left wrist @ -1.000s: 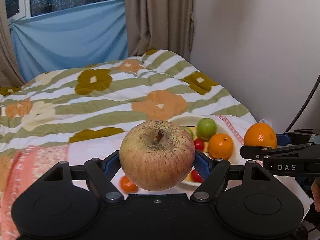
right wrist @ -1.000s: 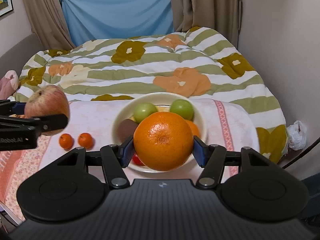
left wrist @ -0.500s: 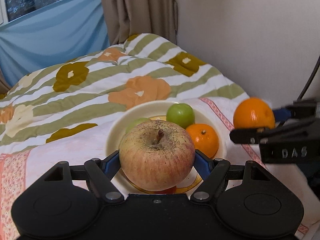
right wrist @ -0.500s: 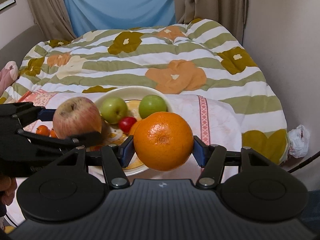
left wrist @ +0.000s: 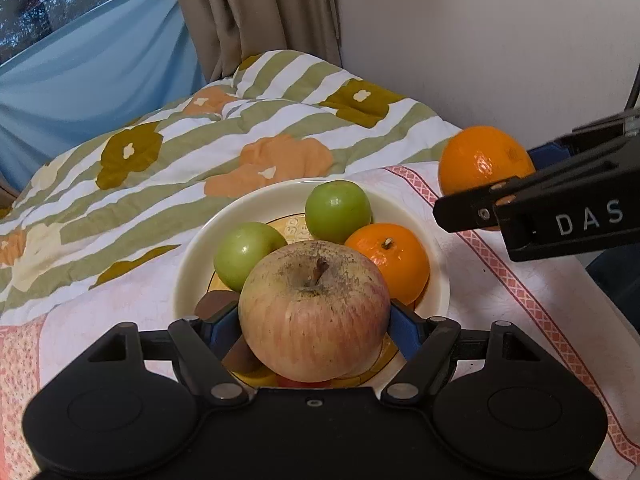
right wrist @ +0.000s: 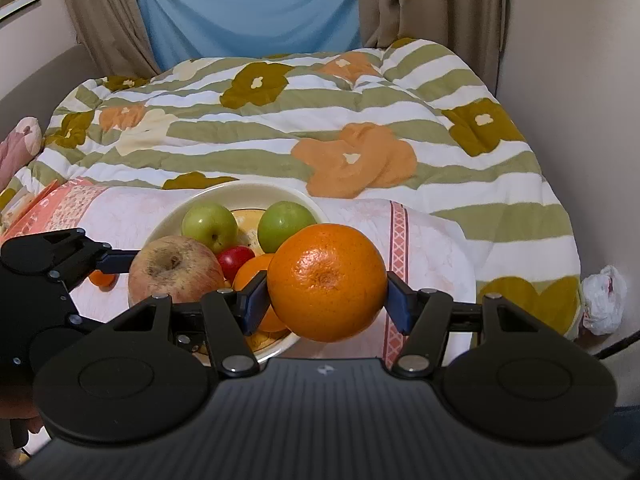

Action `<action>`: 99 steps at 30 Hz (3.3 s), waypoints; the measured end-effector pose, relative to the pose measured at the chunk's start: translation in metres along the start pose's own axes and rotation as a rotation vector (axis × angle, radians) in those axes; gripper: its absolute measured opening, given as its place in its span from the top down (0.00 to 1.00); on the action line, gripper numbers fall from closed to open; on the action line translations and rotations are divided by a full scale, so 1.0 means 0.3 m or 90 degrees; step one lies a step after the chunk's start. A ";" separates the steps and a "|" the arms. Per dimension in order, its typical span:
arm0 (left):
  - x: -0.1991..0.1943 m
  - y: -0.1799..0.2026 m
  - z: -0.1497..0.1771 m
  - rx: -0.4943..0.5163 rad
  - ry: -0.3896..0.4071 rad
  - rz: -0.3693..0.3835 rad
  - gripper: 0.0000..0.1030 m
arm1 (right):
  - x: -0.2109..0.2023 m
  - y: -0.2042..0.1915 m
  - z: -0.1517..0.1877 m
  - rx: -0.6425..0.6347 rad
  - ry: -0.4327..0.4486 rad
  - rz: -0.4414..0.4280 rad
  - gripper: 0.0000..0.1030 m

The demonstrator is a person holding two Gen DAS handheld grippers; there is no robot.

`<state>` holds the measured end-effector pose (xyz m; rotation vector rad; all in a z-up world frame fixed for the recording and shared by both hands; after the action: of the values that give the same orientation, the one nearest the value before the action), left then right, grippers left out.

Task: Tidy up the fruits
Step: 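Carry the apple and the large orange up and over to the bowl, then lower the apple and orange into the bowl and open both grippers, then withdraw both grippers and move each toward a small mandarin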

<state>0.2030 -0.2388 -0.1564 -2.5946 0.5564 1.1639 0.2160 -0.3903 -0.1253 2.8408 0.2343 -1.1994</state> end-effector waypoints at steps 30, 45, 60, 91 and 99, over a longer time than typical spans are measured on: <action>-0.164 -0.167 0.010 -0.088 0.041 -0.054 0.08 | 0.219 -0.148 -0.182 -0.072 0.005 -0.083 0.27; -0.169 -0.210 0.057 -0.121 0.024 -0.071 0.08 | 0.259 -0.175 -0.176 -0.095 0.016 -0.111 0.01; -0.276 -0.242 0.056 -0.144 0.048 -0.087 0.08 | 0.098 -0.189 -0.205 -0.108 0.059 -0.079 0.01; -0.632 -0.696 0.254 -0.180 0.070 -0.118 0.00 | -0.274 -0.684 -0.077 -0.031 0.040 0.008 0.00; -0.498 -0.804 0.271 -0.076 0.071 -0.054 0.00 | -0.130 -0.785 -0.068 0.033 0.013 0.022 0.00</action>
<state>0.1632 0.0439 -0.0811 -2.7689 0.4050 1.0619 0.1665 -0.1604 -0.0798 2.8905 0.1560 -1.1878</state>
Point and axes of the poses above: each gripper's, at about its wrist camera, not at the fingertips, and x roughly the way its jaws point, y to its right, z to its underside, the point moved 5 cm from there along x, roughly the way its jaws point, and after that the axes turned 7 degrees about -x, right-handed, at the moved point
